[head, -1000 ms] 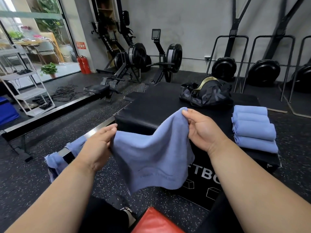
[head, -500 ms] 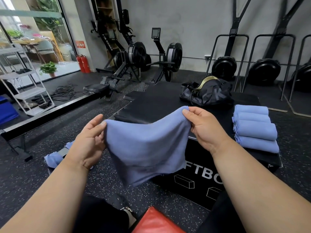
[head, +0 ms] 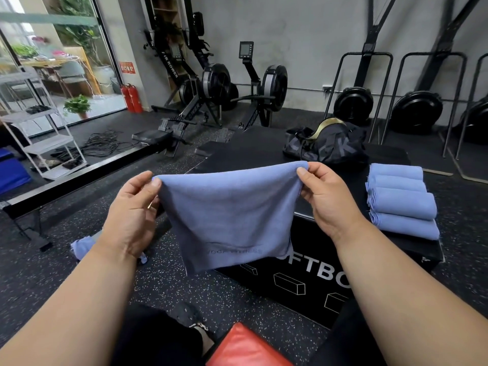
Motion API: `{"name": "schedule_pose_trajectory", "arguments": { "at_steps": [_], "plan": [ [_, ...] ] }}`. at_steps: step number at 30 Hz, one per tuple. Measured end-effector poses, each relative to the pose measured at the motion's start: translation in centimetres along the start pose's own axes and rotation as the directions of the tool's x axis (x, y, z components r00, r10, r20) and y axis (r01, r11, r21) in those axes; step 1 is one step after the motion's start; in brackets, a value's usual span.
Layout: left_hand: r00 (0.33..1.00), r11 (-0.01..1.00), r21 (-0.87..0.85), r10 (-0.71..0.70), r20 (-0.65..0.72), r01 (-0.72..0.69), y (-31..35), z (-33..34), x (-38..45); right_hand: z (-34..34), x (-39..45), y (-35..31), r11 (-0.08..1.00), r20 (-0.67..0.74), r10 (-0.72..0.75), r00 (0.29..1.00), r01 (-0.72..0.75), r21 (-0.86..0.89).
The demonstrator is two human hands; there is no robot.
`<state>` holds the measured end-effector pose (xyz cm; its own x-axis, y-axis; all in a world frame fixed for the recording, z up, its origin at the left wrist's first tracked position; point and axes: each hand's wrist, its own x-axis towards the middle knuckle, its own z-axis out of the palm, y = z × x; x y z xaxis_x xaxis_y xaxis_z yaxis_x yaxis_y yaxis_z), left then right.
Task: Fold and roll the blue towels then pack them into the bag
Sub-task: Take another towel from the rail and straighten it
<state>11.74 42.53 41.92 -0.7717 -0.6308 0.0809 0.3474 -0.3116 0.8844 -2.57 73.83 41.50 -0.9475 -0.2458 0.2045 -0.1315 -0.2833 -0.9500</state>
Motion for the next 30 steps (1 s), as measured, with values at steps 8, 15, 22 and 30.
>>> {"name": "schedule_pose_trajectory", "arguments": {
  "at_steps": [8, 15, 22, 30],
  "plan": [
    [1.0, 1.0, 0.025, 0.0, 0.013, -0.001, 0.1, 0.2, -0.9, -0.2, -0.3, -0.1, 0.982, -0.024, 0.085, 0.996, -0.079, 0.172],
    [0.985, 0.987, -0.025, -0.16, -0.059, 0.159, -1.4, 0.5, -1.6, 0.1, -1.1, -0.6, 0.981, 0.027, 0.116, 0.993, -0.119, 0.155],
    [0.98, 0.982, -0.037, -0.179, 0.089, 0.183, 0.5, 0.4, -2.7, 0.3, -1.4, -0.8, 0.981, 0.055, 0.087, 0.995, -0.095, 0.167],
    [0.997, 0.94, 0.339, 0.053, -0.054, -0.031, -0.4, -1.2, -0.2, -1.0, -1.2, -0.2, 0.999, -0.044, 0.037, 0.998, -0.037, 0.008]
  ]
}}
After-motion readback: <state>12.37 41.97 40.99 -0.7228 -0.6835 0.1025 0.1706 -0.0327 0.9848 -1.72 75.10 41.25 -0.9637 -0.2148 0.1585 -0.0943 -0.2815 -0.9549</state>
